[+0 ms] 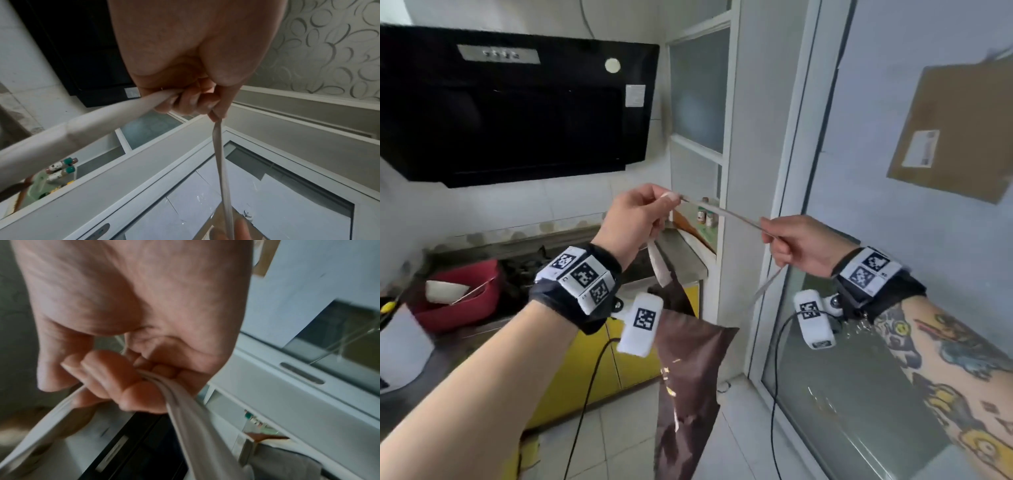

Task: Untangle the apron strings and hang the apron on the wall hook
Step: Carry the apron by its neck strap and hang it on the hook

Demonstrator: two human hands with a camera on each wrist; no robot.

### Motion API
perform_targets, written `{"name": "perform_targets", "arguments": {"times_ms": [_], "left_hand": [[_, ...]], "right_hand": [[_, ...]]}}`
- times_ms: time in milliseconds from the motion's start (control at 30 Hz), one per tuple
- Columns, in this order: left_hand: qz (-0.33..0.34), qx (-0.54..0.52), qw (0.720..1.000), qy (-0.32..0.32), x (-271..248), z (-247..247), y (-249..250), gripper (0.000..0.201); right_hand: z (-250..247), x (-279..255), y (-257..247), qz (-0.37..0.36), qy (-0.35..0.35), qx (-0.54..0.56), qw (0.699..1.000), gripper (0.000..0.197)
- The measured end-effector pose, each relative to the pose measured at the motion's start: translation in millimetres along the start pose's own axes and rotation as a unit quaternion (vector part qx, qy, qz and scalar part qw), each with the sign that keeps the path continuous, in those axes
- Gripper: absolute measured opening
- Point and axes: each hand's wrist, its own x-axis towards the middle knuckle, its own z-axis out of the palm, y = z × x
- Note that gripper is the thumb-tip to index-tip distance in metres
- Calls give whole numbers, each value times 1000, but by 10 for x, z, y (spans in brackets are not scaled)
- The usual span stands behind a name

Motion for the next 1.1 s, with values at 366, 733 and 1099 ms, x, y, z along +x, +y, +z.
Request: {"name": "perform_targets", "arguments": {"times_ms": [366, 733, 1099], "left_hand": [[45, 68, 995, -57, 1129, 965, -70, 17], [81, 41, 990, -112, 1920, 2050, -122, 15], [104, -119, 966, -207, 2766, 3138, 394, 15]], "right_hand": [[-1354, -344, -138, -89, 190, 110, 972, 25], [-2168, -454, -413, -148, 349, -6, 925, 10], [-2675, -268, -1279, -210, 521, -141, 815, 12]]}}
